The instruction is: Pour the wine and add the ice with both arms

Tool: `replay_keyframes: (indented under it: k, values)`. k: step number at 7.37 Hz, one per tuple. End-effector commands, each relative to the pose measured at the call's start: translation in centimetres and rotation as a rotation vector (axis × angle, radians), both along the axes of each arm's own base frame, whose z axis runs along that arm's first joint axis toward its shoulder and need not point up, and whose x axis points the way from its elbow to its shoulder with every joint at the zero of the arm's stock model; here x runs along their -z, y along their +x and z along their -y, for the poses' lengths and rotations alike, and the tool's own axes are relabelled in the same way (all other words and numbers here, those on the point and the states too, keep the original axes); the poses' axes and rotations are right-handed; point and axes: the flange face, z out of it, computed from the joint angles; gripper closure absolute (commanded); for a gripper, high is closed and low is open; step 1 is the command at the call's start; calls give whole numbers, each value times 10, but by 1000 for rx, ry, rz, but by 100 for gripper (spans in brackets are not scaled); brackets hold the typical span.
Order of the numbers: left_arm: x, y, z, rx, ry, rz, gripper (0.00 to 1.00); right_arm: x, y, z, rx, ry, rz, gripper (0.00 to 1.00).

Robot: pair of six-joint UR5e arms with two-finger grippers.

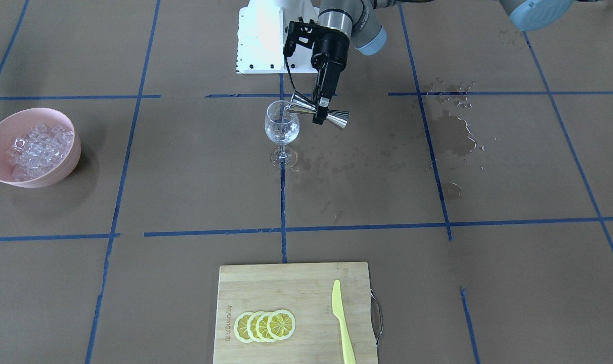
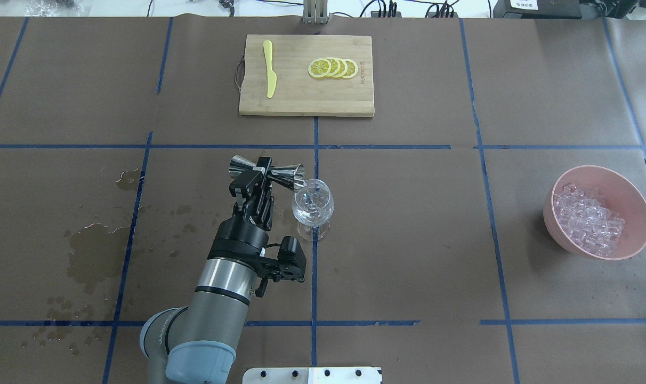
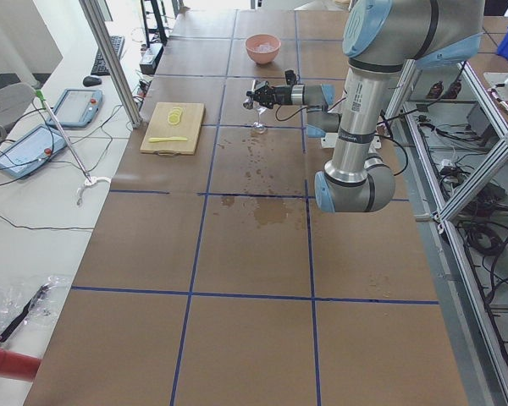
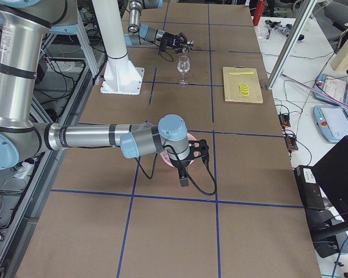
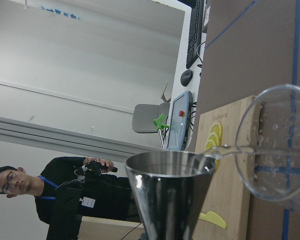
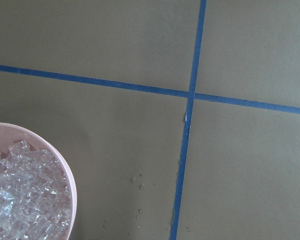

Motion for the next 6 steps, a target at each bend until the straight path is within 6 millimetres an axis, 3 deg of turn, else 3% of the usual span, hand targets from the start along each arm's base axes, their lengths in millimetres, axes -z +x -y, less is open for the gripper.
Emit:
replay_keyframes:
  k: [1,6]
  values:
    - [-2,1,0,4,8,35,100,-1,0,-1,0,-2,0,0]
    - [8,0,-1,10,39,132,100,-2,1,-2,-1,-5,0,0]
